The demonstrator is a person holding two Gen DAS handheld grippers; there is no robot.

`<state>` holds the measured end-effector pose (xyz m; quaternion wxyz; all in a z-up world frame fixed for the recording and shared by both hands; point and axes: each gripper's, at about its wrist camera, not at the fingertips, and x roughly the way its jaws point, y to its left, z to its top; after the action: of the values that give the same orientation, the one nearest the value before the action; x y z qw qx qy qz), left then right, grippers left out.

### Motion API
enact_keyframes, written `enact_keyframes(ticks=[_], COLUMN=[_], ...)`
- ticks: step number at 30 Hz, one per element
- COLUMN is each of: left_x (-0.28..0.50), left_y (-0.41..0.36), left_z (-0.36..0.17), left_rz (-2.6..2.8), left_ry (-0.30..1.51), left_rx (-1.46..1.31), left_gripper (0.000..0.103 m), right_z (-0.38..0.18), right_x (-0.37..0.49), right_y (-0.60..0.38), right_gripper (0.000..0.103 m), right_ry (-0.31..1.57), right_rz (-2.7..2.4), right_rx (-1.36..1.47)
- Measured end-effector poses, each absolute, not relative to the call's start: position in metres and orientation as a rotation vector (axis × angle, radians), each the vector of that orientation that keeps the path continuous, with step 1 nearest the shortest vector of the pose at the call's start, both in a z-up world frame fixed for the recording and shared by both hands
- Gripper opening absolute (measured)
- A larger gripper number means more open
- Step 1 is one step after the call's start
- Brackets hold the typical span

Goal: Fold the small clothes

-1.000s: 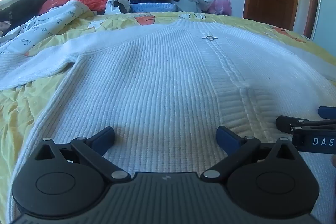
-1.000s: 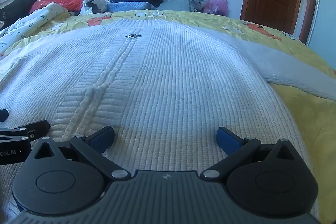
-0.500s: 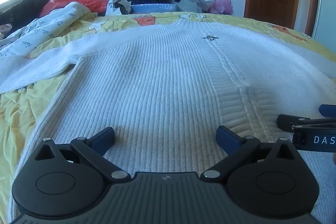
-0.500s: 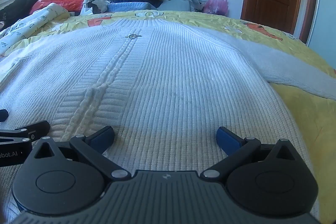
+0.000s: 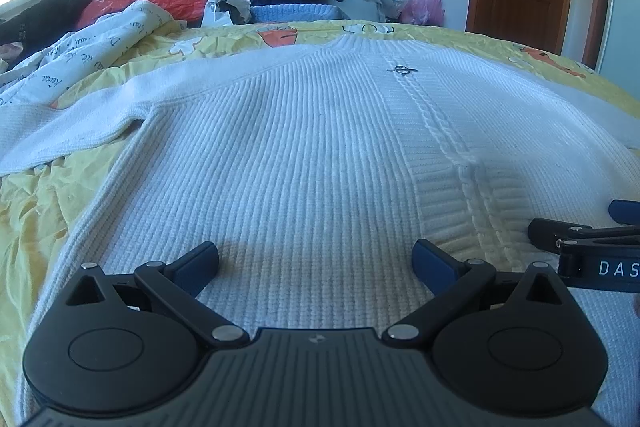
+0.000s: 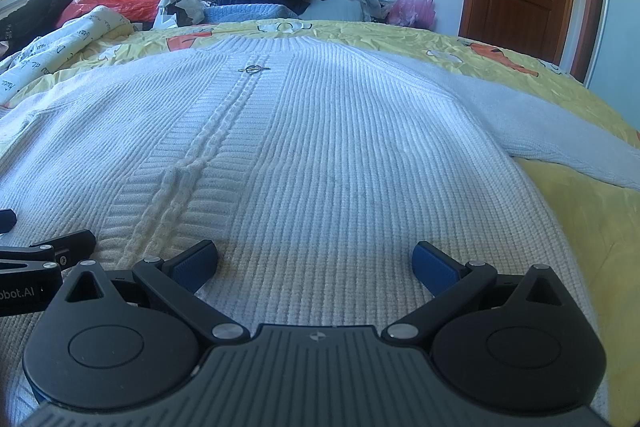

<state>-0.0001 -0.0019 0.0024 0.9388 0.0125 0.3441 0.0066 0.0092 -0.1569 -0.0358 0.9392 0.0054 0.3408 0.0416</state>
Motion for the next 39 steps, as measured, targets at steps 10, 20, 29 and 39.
enact_keyframes(ticks=[10,20,29,39], left_x=[-0.0006,-0.0008,-0.0012,-0.0014], left_y=[-0.0022,-0.0024,-0.0033,-0.0031], left_z=[0.0017,0.0014,0.0011,0.0013], left_rz=[0.013,0.013,0.011,0.011], left_ry=[0.701,0.700,0.699,0.698], left_rx=[0.024,0.021,0.019,0.017], left_gripper=[0.103,0.103,0.103,0.103], right_z=[-0.0361,-0.0378,-0.0386,-0.0377], right_x=[0.0089,0.0078,0.0089,0.0096], right_y=[-0.1567,-0.1561,-0.1556,-0.1553], right_gripper=[0.103,0.103,0.103,0.103], right_ry=[0.695,0.695,0.694,0.694], right_rz=[0.084,0.083,0.076,0.076], right_rx=[0.010,0.010,0.007,0.007])
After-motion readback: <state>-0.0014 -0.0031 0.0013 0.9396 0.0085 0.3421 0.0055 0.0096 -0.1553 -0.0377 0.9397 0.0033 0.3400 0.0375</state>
